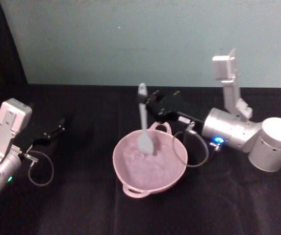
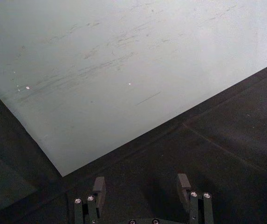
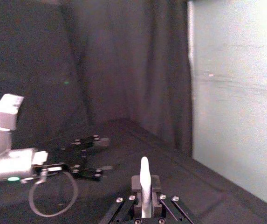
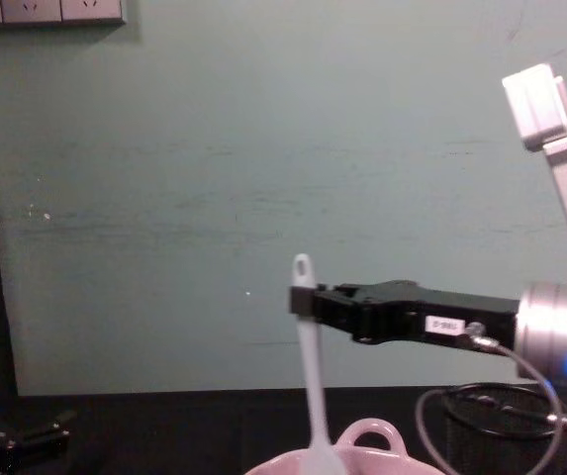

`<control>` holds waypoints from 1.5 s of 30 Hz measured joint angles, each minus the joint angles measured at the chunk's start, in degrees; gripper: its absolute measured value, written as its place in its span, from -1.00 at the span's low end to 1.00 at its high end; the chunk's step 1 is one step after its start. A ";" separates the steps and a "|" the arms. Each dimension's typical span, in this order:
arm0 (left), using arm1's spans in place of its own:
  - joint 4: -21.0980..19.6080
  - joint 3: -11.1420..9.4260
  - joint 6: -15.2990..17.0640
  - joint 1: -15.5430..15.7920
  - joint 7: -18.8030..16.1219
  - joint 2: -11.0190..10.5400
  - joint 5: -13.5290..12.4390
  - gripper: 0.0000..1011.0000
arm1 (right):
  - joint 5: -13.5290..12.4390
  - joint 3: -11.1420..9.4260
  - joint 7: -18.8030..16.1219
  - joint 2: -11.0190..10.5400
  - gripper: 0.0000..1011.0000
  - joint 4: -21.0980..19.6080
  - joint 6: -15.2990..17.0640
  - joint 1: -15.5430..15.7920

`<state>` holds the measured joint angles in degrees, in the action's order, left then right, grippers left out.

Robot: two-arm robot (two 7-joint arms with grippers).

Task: Use the one hand to pick up the spoon and stir the clear water in the bowl.

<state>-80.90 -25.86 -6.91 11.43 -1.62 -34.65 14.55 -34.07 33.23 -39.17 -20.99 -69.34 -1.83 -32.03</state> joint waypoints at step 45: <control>0.00 0.00 0.00 0.00 0.00 0.00 0.00 0.99 | 0.52 0.87 -0.11 0.23 -0.76 -3.71 1.19 1.23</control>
<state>-80.90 -25.86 -6.91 11.43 -1.62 -34.65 14.55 -33.56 34.09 -39.27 -20.76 -73.05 -0.64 -30.81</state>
